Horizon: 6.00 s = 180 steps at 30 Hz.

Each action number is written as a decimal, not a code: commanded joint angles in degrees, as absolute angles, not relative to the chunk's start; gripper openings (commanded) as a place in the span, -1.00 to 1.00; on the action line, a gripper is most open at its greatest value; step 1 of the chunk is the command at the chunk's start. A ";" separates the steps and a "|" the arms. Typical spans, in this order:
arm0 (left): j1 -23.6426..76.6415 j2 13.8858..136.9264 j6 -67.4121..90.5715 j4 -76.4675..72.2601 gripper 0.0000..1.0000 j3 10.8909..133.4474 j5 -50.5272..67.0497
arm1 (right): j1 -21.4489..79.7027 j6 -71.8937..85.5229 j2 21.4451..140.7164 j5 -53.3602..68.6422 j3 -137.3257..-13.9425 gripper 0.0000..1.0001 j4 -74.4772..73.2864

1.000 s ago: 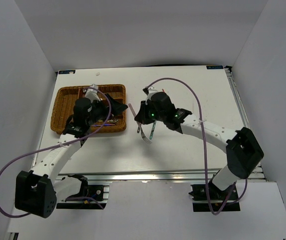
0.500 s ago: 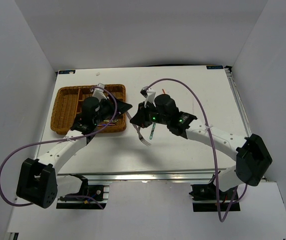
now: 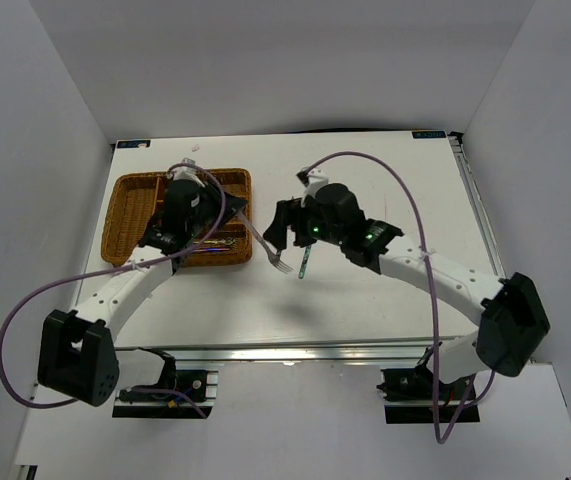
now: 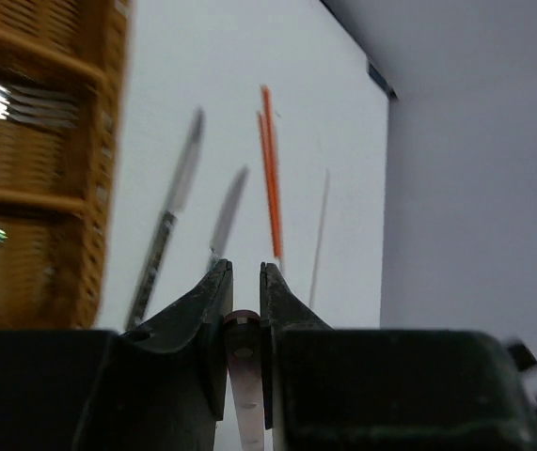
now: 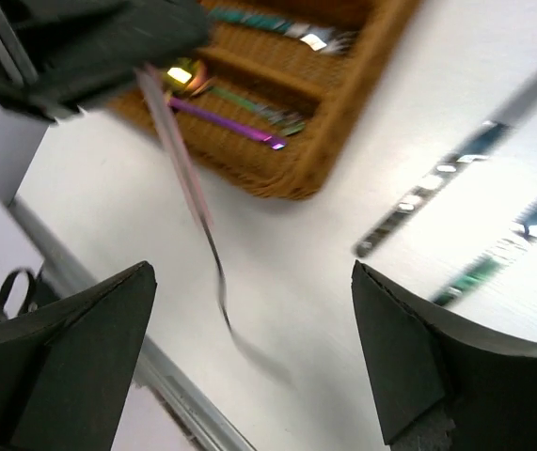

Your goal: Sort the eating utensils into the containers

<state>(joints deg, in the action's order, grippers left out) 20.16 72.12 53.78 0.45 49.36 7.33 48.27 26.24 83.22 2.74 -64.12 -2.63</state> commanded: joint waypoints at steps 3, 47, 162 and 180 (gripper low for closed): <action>9.86 76.02 58.70 10.01 -1.00 56.94 -3.77 | 41.67 28.56 73.05 -5.19 -63.02 0.79 -8.87; -4.40 82.10 49.15 23.28 0.96 70.66 -11.95 | 36.38 38.49 79.44 -21.61 -61.78 0.79 -22.33; 0.18 110.57 78.66 -0.97 -0.81 79.63 -15.81 | 42.63 19.60 61.79 -14.15 -55.28 0.79 -22.59; 0.18 103.02 79.11 3.25 0.23 72.60 -14.58 | 41.92 21.00 66.53 -11.25 -56.42 0.79 -20.04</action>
<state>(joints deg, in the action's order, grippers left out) 0.16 110.37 79.33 2.59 73.60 -13.98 42.06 20.60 64.90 -11.73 -55.29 -22.17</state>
